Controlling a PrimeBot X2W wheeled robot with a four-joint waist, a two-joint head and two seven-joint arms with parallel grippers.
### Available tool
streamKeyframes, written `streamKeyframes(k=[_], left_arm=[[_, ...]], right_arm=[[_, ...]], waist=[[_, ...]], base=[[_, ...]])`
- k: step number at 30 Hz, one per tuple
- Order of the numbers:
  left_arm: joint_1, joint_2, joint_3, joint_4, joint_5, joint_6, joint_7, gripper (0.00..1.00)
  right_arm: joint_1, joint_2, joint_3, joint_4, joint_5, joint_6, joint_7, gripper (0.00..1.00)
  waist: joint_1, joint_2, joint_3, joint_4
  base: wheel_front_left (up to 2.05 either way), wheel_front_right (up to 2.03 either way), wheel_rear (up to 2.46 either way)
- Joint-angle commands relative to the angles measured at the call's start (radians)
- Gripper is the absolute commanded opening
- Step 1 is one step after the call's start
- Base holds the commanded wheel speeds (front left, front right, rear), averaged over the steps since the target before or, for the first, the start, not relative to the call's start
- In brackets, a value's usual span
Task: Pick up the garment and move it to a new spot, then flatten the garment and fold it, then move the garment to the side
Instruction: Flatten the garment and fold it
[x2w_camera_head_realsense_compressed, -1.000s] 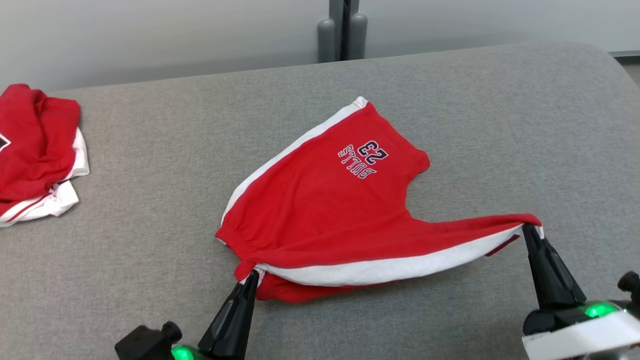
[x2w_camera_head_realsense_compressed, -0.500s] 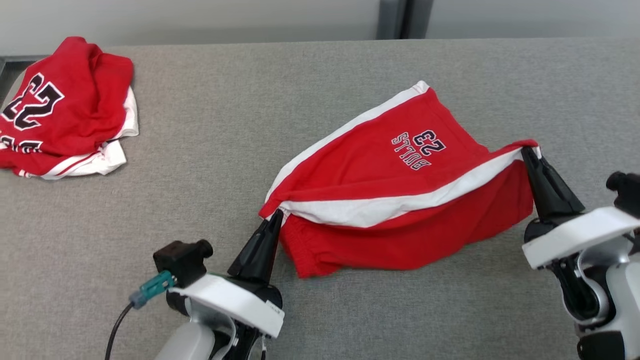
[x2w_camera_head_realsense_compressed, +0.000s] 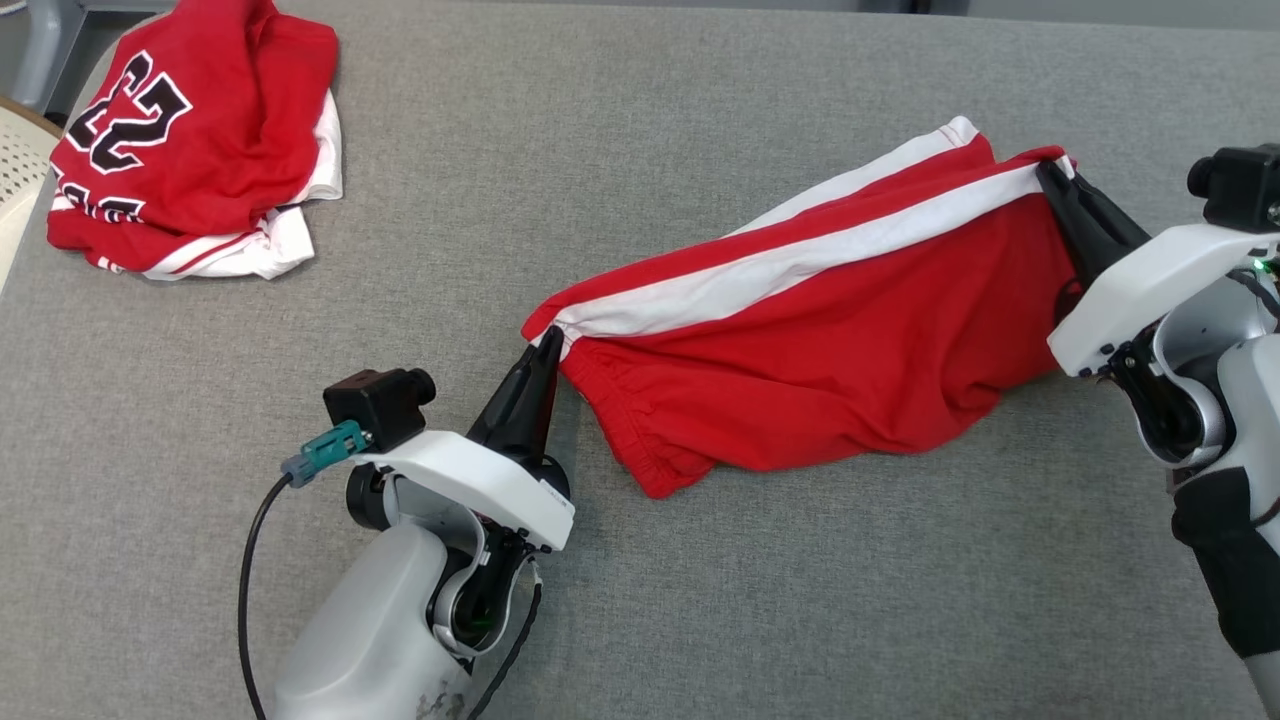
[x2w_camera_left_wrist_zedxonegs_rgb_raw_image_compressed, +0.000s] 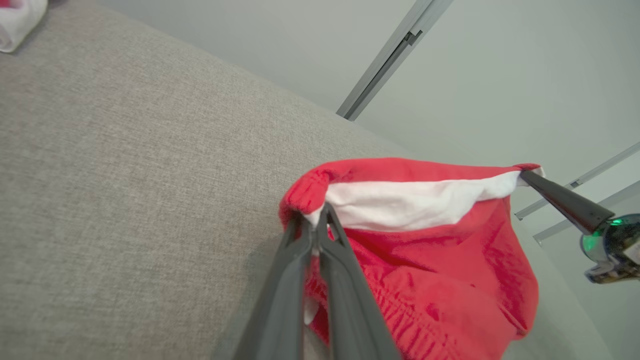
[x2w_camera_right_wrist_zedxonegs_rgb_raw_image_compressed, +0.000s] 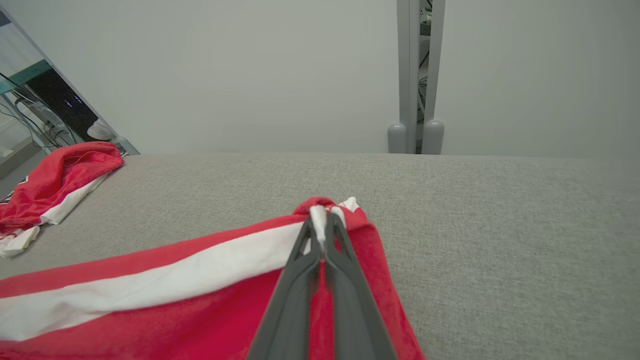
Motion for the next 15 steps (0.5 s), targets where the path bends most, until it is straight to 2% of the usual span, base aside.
streamKeyframes(k=[1, 10, 15], left_arm=[[-0.029, 0.003, -0.008, 0.017, -0.012, -0.005, -0.007, 0.00], [-0.095, 0.001, -0.109, 0.084, -0.065, -0.005, -0.019, 0.00], [-0.110, 0.001, -0.141, 0.086, -0.079, 0.006, -0.024, 0.00]], right_arm=[[-0.030, -0.007, 0.009, 0.030, 0.006, 0.000, 0.002, 0.00], [-0.189, -0.011, 0.086, 0.252, 0.023, 0.000, -0.002, 0.00], [-0.243, -0.008, 0.112, 0.331, 0.039, 0.000, -0.016, 0.00]], waist=[[0.0000, 0.0000, 0.012, 0.011], [0.0000, 0.0000, 0.033, 0.030], [0.0000, 0.0000, 0.038, 0.037]], base=[[0.00, 0.00, 0.00], [0.00, 0.00, 0.00], [0.00, 0.00, 0.00]])
